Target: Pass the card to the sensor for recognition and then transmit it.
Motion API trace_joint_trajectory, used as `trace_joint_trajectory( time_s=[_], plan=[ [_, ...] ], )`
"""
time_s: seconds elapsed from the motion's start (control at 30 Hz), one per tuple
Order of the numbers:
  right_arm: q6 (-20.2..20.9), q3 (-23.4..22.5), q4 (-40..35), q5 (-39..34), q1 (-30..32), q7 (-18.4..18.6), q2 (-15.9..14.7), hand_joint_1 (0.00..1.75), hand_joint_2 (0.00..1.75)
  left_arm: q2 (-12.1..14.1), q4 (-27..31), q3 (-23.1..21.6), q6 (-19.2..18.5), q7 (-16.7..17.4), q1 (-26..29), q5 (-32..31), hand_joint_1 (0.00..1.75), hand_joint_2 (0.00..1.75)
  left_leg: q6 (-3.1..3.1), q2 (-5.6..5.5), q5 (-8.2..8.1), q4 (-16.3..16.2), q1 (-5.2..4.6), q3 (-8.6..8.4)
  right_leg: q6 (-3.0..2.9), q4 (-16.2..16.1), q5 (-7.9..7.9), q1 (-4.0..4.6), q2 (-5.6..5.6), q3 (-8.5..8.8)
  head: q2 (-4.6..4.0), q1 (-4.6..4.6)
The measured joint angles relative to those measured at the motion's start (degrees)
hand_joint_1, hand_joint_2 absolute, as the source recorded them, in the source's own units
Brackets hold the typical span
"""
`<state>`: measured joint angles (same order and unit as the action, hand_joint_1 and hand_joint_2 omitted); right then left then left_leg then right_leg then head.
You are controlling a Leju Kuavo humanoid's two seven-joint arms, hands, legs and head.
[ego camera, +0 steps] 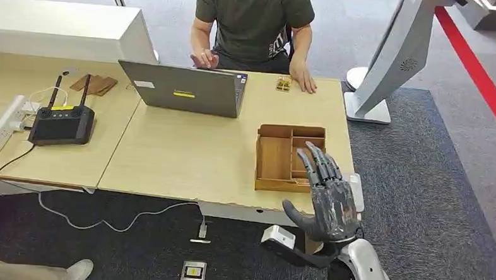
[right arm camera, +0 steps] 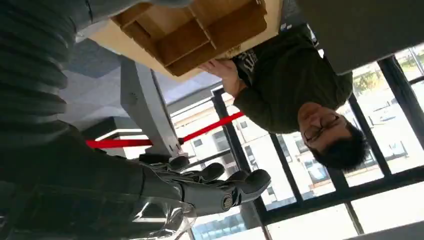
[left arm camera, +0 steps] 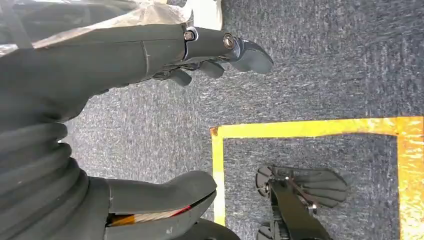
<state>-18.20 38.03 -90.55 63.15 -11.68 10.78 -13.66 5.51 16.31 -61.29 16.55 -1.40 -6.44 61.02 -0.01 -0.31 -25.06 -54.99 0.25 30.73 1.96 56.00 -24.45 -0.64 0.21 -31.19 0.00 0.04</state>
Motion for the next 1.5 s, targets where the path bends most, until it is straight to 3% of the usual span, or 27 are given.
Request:
trace_joint_trajectory(
  time_s=[0.27,0.67,1.1,1.5],
  plan=[
    [4.28,2.60,9.22,-4.77,-1.55,3.45,2.54,0.00,1.75,0.00,0.00,0.83,-0.04,0.74,0.06,-0.61,0.00,1.75,-0.01,0.01,-0.01,0.00,0.00,0.00,0.00,-0.01,-0.01,0.00,0.00,-0.02,0.00,0.00],
    [3.69,1.40,18.05,-5.79,-4.64,9.72,2.86,0.00,1.75,0.00,0.00,0.85,-0.04,1.79,-0.25,-1.40,0.00,1.75,0.00,0.01,-0.01,-0.01,-0.01,-0.02,-0.01,-0.01,0.00,0.00,0.00,-0.03,0.00,0.00],
    [4.33,-0.57,22.52,-5.56,-7.56,11.39,2.12,0.00,1.75,0.20,0.00,0.90,-0.04,1.90,-0.14,-1.18,0.00,1.75,0.00,0.02,-0.01,-0.01,0.00,-0.01,-0.01,-0.01,0.00,0.00,0.00,-0.02,0.00,0.00],
    [4.33,3.41,28.08,9.73,-11.61,13.51,4.26,0.00,1.75,0.22,0.02,0.90,0.02,2.12,-0.55,-1.88,0.00,1.75,-0.01,0.01,-0.01,-0.01,0.02,-0.01,-0.01,0.00,0.00,0.01,0.00,-0.02,0.00,0.00]
  ],
)
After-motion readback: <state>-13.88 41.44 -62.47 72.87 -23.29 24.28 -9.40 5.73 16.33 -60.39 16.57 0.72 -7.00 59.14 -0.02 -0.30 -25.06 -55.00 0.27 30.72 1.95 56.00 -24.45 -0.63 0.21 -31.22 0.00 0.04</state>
